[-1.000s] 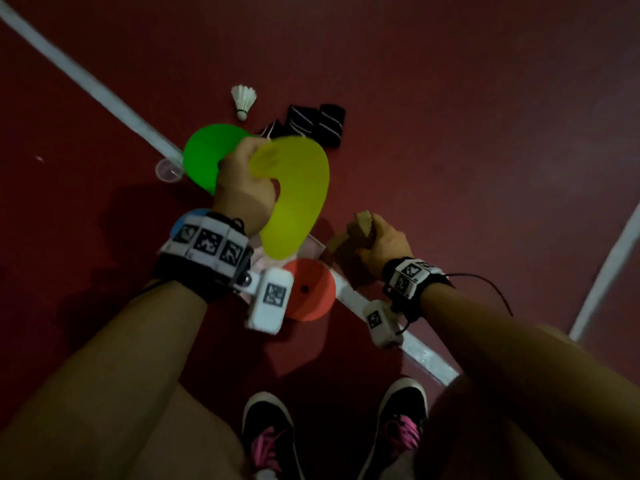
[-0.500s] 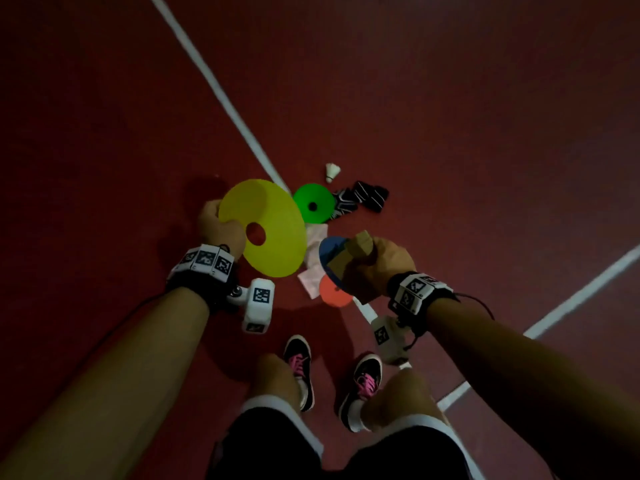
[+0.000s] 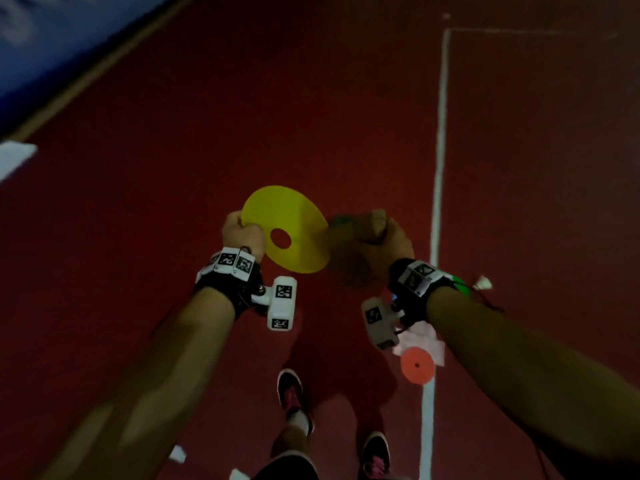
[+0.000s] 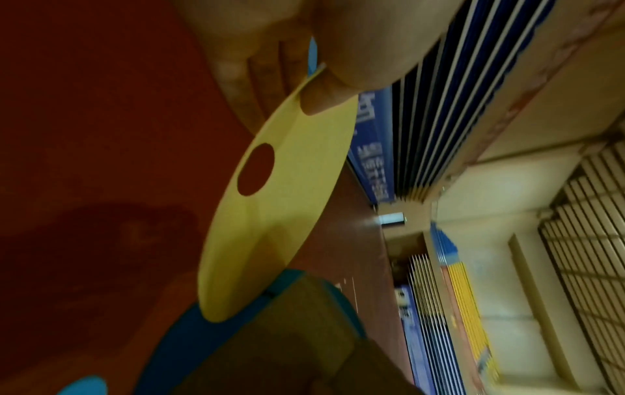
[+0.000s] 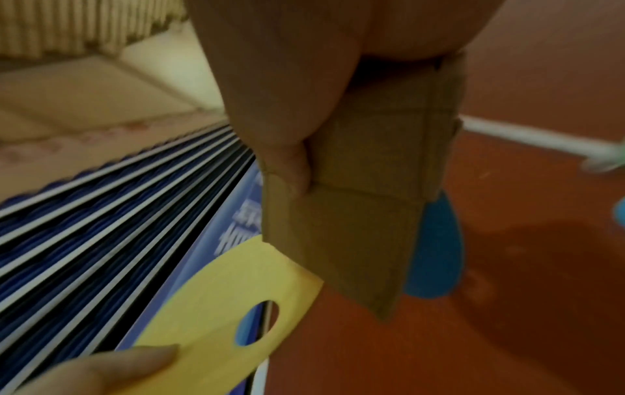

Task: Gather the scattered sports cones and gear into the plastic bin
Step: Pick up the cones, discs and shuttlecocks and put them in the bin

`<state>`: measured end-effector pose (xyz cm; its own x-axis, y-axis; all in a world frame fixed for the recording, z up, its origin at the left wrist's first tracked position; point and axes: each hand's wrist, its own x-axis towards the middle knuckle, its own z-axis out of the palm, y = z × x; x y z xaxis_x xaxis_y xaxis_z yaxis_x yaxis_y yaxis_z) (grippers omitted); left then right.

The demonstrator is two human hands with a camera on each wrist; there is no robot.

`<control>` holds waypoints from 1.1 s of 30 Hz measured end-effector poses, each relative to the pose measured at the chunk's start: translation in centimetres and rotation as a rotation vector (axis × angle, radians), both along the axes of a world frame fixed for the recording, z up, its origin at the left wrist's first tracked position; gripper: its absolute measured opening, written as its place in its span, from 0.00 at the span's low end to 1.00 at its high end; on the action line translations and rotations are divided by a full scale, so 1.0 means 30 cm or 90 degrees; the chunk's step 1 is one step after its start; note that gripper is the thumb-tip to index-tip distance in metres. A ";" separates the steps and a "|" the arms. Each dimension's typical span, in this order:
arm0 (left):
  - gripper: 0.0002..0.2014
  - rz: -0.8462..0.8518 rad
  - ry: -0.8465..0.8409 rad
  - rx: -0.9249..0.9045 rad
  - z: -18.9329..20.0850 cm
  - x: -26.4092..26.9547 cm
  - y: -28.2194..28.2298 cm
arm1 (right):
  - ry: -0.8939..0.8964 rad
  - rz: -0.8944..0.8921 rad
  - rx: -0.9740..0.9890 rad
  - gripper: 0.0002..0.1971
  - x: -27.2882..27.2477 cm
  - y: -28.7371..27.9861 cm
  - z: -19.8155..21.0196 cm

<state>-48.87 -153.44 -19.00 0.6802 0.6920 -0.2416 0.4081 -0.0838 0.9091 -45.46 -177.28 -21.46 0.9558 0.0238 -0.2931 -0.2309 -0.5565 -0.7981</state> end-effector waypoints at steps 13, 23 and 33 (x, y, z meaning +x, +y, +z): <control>0.11 0.400 -0.138 -0.032 0.127 -0.713 1.298 | -0.021 0.245 0.185 0.21 -0.239 1.546 0.224; 0.17 0.652 -0.194 -0.082 0.222 -1.141 1.953 | -0.008 0.408 0.317 0.21 -0.523 2.460 0.367; 0.17 0.804 -0.156 -0.121 0.153 -1.220 2.653 | 0.033 0.479 0.306 0.26 -0.565 3.357 0.228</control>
<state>-85.47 -73.85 -14.42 -0.3729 0.8512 -0.3694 -0.0675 0.3721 0.9257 -62.40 -76.56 -14.62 0.6228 0.7711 -0.1322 0.0178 -0.1830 -0.9830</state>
